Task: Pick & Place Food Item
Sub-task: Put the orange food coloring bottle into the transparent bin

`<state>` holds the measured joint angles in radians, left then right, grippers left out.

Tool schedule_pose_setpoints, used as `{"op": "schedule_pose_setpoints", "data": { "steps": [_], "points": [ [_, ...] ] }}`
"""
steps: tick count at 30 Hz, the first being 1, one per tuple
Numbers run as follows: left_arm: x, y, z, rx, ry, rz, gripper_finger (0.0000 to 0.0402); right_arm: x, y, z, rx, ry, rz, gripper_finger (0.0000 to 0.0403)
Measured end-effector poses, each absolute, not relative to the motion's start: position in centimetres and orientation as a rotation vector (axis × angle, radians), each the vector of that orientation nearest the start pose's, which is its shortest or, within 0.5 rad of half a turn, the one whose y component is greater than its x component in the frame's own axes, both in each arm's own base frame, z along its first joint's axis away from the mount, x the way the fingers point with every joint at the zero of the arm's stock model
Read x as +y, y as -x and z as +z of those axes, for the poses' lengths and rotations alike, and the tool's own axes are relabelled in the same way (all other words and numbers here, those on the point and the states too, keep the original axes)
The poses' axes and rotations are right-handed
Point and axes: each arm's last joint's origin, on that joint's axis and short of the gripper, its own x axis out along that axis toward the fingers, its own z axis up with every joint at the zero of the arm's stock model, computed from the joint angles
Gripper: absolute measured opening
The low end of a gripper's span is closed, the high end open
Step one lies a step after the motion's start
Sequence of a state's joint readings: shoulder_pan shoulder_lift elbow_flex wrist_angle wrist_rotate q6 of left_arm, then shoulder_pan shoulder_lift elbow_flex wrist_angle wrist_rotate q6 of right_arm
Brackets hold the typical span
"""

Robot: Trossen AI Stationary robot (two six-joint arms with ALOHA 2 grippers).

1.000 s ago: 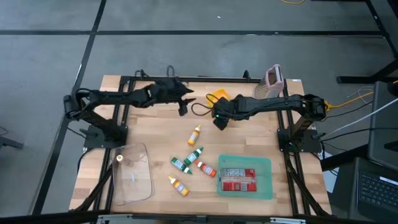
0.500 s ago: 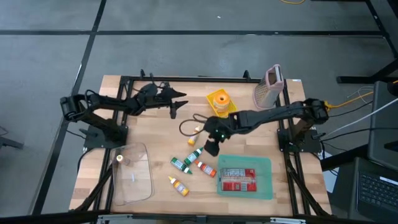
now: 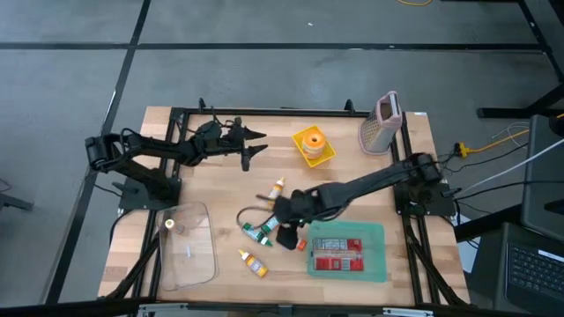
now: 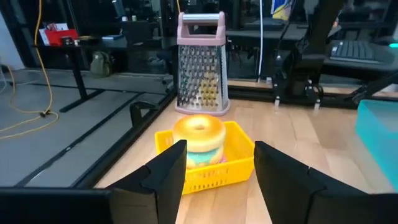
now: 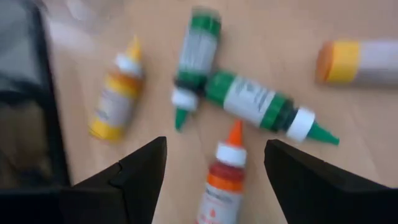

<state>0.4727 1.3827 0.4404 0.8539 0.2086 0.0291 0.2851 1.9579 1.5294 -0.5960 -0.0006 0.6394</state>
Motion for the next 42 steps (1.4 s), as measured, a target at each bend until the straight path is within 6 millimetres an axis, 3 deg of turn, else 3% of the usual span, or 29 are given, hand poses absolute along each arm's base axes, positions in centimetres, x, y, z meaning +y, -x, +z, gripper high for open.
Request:
{"op": "schedule_pose_setpoints", "data": {
  "steps": [5, 10, 13, 21, 42],
  "points": [
    [10.5, -23.5, 19.2, 0.098, 0.038, 0.211, 0.0182, 13.5, -41.9, 19.6, 1.342, -0.286, -0.103, 0.0265],
    [9.3, -24.0, 18.9, 0.125, 0.035, 0.163, 0.0182, 16.8, -43.1, 18.9, 1.407, -0.246, -0.057, 0.0265],
    [8.5, -24.2, 18.9, 0.133, 0.029, 0.135, 0.0182, 17.5, -43.1, 18.9, 1.428, -0.265, -0.092, 0.0265],
    [7.1, -24.7, 18.8, 0.141, 0.012, 0.1, 0.0182, 17.8, -42.3, 18.8, 1.467, -0.312, -0.237, 0.0265],
    [7.0, -24.7, 18.8, 0.146, -0.011, 0.097, 0.0182, 16.3, -41.7, 16.0, 1.505, -0.326, -0.353, 0.0258]
  ]
}}
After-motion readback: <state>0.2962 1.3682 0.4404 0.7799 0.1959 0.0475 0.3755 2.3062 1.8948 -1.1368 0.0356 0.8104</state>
